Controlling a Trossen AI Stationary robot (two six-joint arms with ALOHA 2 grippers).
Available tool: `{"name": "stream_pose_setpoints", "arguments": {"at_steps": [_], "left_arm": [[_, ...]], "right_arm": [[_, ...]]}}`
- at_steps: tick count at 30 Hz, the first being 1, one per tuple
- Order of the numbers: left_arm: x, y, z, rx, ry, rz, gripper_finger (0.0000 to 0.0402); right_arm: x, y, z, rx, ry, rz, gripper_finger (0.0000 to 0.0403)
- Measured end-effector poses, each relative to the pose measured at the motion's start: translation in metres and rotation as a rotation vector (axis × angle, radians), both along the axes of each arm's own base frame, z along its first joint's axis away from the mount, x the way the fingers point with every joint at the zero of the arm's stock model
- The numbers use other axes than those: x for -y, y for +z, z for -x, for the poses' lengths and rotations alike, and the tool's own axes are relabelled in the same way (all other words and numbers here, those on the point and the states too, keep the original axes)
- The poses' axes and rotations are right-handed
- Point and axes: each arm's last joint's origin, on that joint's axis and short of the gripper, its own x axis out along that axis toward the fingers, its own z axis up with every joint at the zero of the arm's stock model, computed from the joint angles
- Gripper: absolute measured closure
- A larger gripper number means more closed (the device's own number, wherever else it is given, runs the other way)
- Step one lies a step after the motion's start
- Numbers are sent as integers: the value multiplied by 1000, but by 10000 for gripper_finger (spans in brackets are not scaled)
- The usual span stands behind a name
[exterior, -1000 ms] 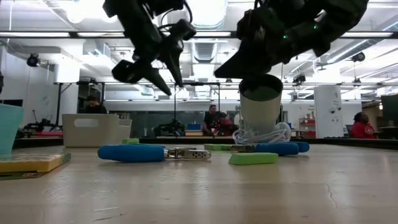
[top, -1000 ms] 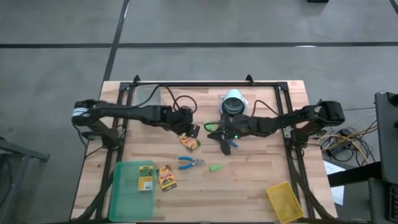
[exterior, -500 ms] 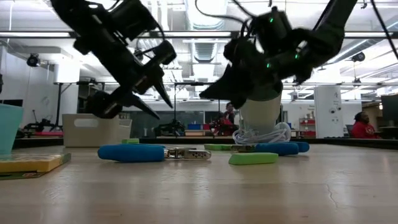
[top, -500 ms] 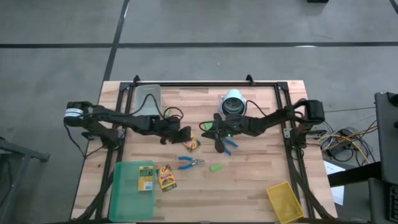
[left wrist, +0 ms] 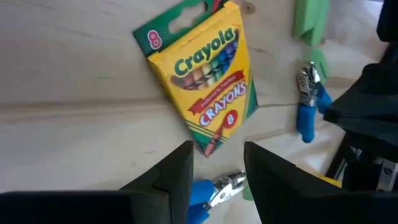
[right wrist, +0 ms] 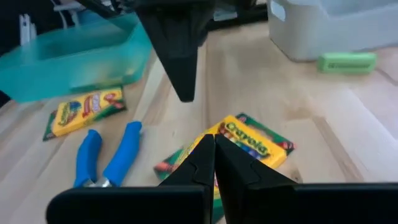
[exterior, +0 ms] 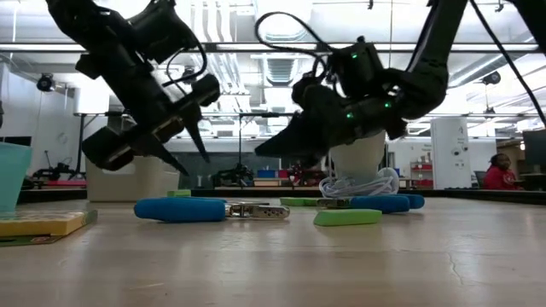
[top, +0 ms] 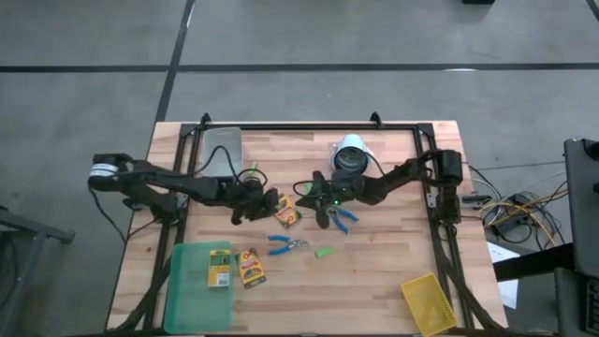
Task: Pick & Place School Supplies
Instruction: Put the yellow crayon box into the green bin
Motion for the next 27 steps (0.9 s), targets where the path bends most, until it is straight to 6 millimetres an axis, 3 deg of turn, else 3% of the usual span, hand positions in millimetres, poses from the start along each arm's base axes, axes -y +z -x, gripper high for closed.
{"name": "stream_pose_setpoints", "arguments": {"at_steps": [8,22,27], "left_arm": [[1,-6,4,-75,4,7,254],[0,-15,13,-170,78,40,254],[0,-18,14,-144,76,39,254]], "right_arm": [[2,-10,-13,-118,19,12,394],[5,5,-40,-223,37,21,394],[7,5,-39,-228,44,44,394]]}}
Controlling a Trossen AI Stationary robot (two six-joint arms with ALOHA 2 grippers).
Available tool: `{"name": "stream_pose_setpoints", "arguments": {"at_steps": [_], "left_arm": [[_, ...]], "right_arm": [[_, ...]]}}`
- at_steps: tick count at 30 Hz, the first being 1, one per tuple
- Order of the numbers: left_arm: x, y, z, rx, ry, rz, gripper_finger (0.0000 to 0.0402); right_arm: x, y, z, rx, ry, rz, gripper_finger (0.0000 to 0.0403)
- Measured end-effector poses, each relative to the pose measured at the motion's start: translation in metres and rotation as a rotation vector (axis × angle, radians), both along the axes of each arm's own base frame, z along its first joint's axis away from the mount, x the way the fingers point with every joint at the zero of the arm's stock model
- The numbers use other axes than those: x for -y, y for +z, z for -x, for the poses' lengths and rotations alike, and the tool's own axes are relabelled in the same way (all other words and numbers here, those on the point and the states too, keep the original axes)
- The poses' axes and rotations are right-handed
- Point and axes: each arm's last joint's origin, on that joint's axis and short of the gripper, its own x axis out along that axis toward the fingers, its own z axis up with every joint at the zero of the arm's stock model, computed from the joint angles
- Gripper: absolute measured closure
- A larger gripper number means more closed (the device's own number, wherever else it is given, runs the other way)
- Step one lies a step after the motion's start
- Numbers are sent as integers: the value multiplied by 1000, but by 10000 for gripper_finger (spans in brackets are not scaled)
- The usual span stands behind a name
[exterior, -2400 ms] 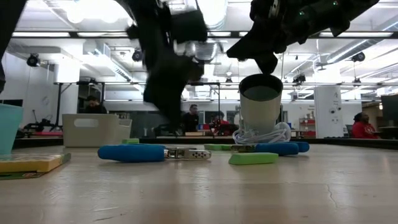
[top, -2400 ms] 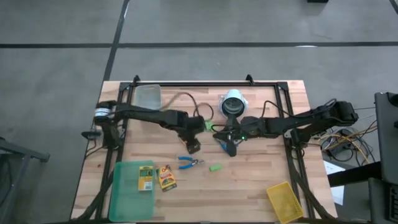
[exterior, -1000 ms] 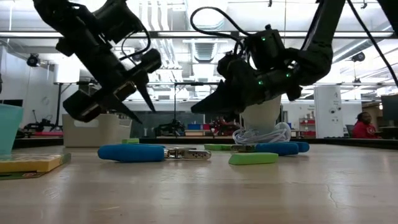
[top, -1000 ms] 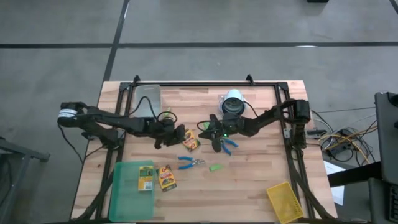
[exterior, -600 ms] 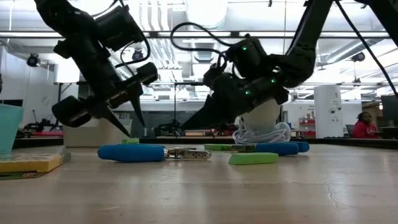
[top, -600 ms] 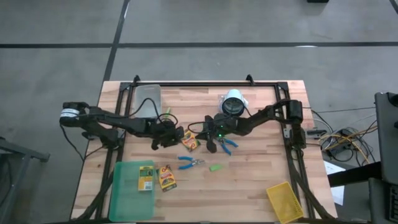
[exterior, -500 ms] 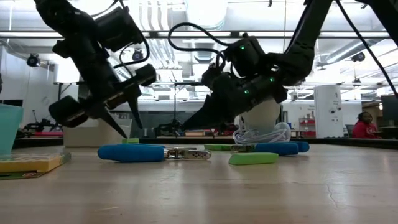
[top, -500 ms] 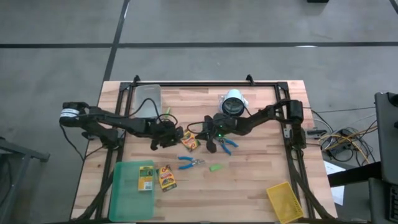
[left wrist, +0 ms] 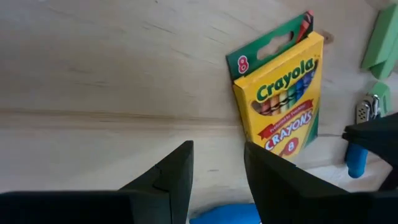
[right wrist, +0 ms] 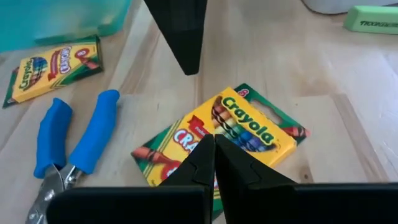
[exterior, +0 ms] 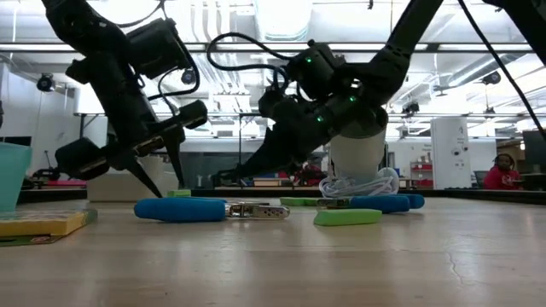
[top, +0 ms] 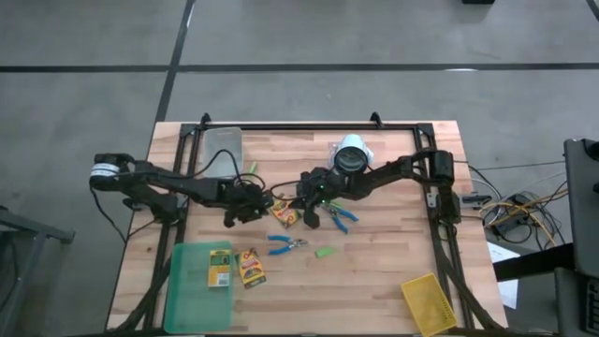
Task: Pick & Place School Supplies
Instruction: Put the yellow crayon box into the green bin
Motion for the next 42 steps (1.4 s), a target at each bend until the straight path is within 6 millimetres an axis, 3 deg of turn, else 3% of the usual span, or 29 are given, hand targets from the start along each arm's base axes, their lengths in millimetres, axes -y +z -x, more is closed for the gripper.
{"name": "stream_pose_setpoints", "arguments": {"at_steps": [13,18,26,42], "left_arm": [[-1,-3,0,35,11,-18,254],[-1,-3,0,35,14,-20,254],[-1,-2,0,42,14,-20,254],[-1,-11,-1,11,65,-11,254]], "right_arm": [[4,-11,13,65,0,32,394],[4,-32,12,10,-11,2,394],[4,-49,7,46,-10,-55,394],[5,-41,11,-20,-51,-35,394]]}}
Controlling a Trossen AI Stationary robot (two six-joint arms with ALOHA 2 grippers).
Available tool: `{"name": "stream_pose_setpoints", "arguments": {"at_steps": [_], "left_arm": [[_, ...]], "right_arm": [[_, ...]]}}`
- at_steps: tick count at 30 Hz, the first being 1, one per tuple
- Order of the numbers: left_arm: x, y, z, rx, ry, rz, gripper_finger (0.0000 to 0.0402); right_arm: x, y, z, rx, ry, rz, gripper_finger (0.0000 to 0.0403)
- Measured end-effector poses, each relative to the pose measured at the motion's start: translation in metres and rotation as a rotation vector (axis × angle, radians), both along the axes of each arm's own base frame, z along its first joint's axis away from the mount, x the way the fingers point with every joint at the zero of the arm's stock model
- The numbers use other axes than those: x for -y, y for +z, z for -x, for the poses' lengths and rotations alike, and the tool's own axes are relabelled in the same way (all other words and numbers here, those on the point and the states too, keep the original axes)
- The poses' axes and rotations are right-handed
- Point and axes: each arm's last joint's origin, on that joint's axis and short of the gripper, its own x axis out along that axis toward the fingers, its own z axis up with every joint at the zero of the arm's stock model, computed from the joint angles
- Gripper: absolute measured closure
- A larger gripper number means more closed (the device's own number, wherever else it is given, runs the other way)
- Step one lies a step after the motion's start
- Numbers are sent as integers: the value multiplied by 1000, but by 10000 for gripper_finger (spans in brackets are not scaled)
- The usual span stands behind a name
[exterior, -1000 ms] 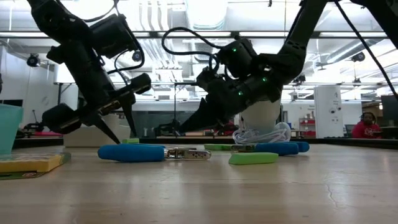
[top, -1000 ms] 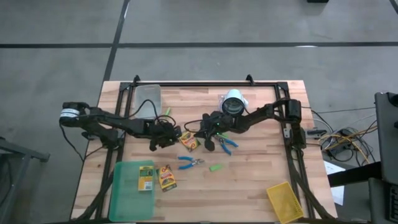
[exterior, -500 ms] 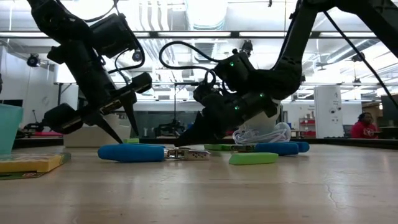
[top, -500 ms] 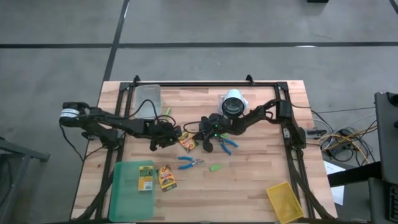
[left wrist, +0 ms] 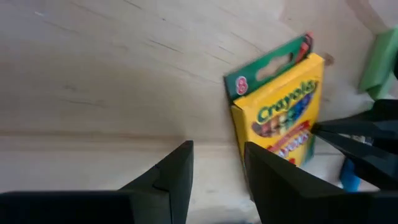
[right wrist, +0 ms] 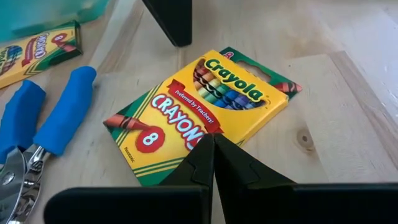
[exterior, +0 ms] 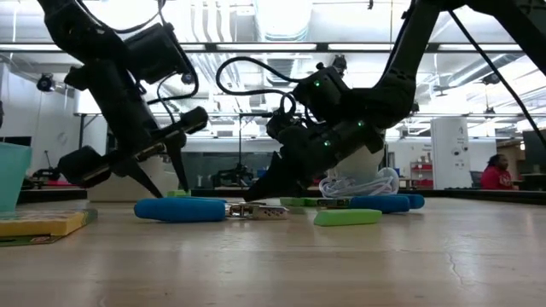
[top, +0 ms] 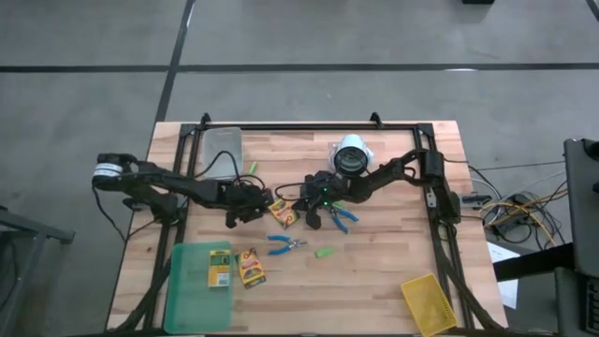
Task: Pick & Place School Supplies
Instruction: Put the yellow crayon box into the green bin
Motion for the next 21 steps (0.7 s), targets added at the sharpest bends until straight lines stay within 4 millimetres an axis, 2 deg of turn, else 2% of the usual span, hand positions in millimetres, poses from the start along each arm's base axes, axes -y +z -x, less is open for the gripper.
{"name": "stream_pose_setpoints", "arguments": {"at_steps": [8,21], "left_arm": [[-1,-13,-21,112,17,-22,255],[-1,-14,-22,119,30,-22,255]], "right_arm": [[0,0,0,-2,-6,-2,394],[1,0,0,-8,-26,-18,394]]}}
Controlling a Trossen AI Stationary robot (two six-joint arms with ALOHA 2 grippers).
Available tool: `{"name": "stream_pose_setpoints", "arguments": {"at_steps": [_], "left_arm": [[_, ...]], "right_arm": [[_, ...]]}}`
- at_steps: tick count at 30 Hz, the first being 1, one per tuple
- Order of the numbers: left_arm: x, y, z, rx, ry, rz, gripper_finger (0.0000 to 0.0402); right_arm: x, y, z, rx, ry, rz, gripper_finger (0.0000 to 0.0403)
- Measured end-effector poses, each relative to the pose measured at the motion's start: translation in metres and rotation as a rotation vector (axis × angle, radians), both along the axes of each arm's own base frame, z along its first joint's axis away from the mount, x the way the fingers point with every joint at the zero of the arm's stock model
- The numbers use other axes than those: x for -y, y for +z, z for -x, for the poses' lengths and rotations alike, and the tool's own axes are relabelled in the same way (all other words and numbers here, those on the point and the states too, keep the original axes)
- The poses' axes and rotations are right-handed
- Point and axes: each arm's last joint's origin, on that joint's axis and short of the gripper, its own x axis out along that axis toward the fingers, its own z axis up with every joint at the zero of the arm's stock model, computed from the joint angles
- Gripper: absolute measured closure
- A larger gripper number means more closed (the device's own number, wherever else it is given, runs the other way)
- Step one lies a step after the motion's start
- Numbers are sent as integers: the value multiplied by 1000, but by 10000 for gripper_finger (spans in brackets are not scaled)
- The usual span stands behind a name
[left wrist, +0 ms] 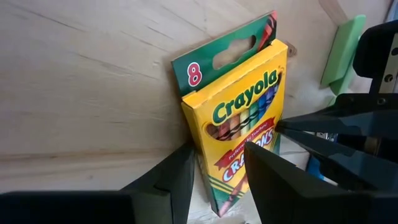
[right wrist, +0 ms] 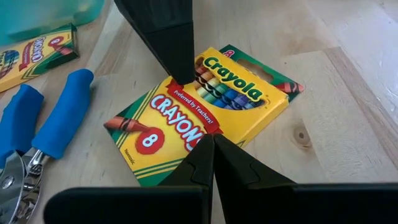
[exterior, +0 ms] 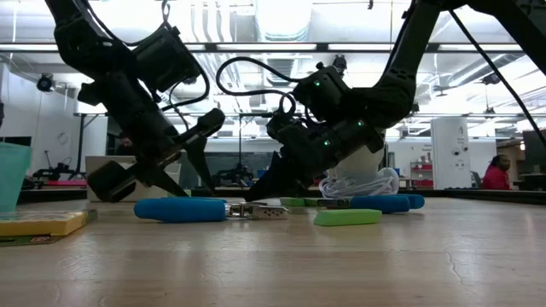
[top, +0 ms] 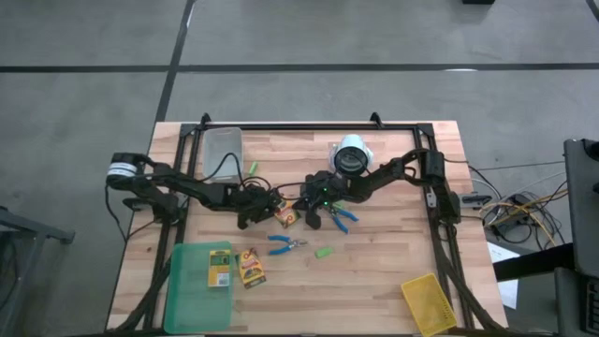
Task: Pick & Place School Supplies
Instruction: Put the yellow crayon box into the green bin
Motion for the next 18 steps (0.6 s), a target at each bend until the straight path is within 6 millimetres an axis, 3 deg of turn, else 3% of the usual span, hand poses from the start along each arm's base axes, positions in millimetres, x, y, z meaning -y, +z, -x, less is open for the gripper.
{"name": "stream_pose_setpoints", "arguments": {"at_steps": [18], "left_arm": [[0,0,0,-1,-5,-10,254]], "right_arm": [[4,-3,2,-39,-30,-18,394]]}}
